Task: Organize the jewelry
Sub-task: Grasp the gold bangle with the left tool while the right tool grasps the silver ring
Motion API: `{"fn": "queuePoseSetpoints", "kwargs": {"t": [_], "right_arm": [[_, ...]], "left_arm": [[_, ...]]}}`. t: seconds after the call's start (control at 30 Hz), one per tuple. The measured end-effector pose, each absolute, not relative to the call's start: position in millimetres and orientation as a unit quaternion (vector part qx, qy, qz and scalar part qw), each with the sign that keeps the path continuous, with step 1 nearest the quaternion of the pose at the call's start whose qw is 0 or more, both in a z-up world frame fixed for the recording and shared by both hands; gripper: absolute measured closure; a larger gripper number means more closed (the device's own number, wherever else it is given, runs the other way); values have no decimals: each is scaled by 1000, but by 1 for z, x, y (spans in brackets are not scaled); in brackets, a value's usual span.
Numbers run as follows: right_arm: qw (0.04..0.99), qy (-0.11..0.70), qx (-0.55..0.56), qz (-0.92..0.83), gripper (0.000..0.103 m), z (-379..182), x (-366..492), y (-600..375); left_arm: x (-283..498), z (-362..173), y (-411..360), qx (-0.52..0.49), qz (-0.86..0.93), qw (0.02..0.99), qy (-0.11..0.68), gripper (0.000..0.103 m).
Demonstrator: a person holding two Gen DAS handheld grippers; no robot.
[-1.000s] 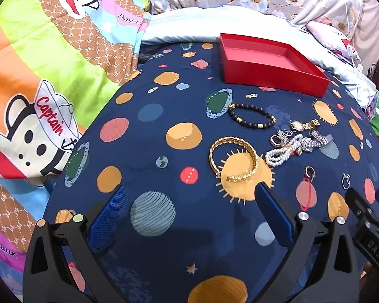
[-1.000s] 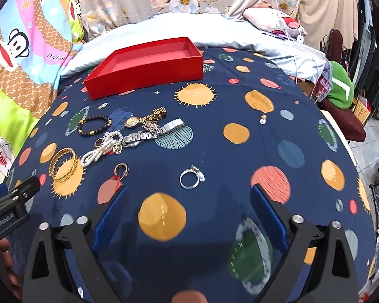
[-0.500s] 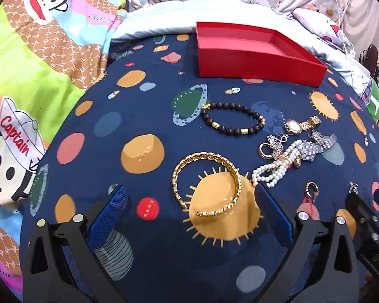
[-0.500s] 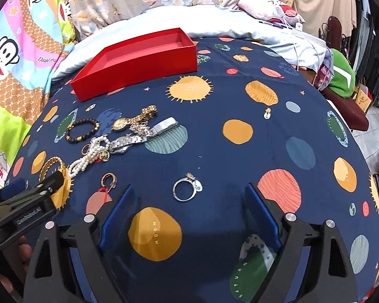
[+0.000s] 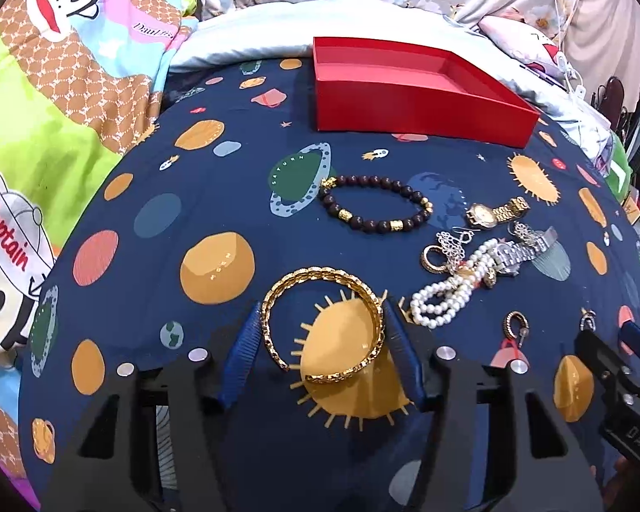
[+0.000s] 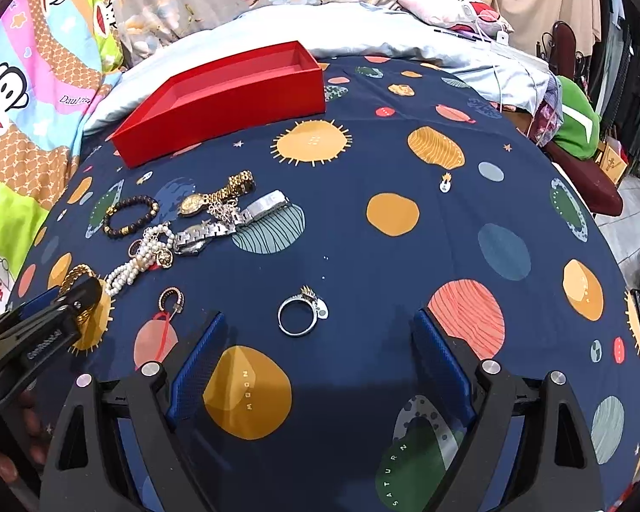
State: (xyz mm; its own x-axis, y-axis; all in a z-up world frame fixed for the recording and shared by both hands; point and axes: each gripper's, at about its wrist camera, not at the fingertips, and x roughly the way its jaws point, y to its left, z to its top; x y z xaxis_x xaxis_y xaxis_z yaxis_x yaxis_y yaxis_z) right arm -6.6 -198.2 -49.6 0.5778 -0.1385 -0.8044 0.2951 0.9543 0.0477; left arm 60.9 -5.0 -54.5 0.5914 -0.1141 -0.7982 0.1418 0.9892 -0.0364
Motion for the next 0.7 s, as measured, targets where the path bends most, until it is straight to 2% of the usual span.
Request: {"fn": "queuePoseSetpoints", "kwargs": {"t": [0.17, 0.33, 0.47, 0.53, 0.7], "right_arm": [[884, 445, 87, -119, 30, -51, -5, -197], [886, 441, 79, -121, 38, -52, 0, -195], [887, 438, 69, -126, 55, -52, 4, -194], [888, 437, 65, -129, 58, -52, 4, -194], [889, 435, 62, -127, 77, -51, 1, -195]], "left_arm": [[52, -48, 2, 0, -74, 891, 448, 48], [47, -46, 7, -8, -74, 888, 453, 48], [44, -46, 7, -4, -74, 886, 457, 48], [43, -47, 7, -5, -75, 886, 458, 48], [40, -46, 6, -3, -76, 886, 457, 48]]}}
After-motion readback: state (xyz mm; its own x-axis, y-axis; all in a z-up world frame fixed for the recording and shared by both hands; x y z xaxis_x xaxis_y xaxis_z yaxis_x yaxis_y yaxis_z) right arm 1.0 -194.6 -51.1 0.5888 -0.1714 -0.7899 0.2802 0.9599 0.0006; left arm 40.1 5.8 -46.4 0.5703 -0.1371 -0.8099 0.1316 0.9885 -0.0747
